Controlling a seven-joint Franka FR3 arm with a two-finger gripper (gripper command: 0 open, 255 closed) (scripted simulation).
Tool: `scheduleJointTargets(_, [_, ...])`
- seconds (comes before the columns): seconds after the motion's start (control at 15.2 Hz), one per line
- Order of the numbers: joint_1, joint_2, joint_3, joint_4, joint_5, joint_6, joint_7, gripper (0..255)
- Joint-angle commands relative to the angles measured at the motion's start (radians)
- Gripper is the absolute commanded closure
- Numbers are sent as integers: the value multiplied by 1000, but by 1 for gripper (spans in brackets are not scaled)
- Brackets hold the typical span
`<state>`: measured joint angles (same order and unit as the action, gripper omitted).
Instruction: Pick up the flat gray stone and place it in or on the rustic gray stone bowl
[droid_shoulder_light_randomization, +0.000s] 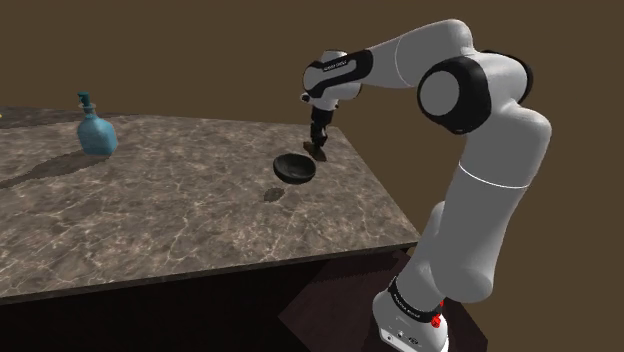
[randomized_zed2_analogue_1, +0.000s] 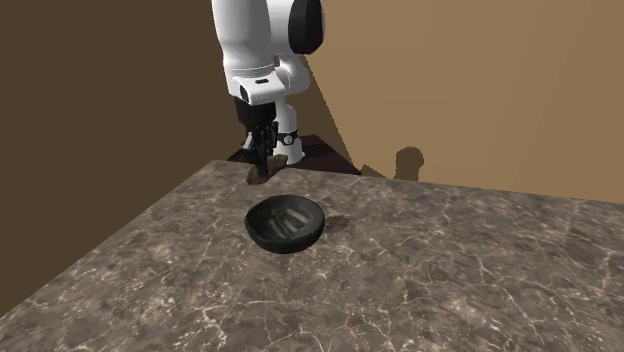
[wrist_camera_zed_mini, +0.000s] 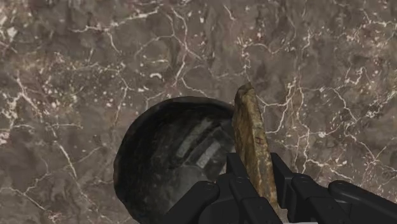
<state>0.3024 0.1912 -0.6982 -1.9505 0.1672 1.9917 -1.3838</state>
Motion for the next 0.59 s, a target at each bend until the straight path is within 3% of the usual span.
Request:
scheduleJointTargets(0.0, [-6,72,18,82,47,-27,1,255])
scheduleJointTargets(0.2, [-23,165,45,202,99,-69,10,255])
scheduleJointTargets(0.53, [-29,192,56,168,119,-14,-5,255])
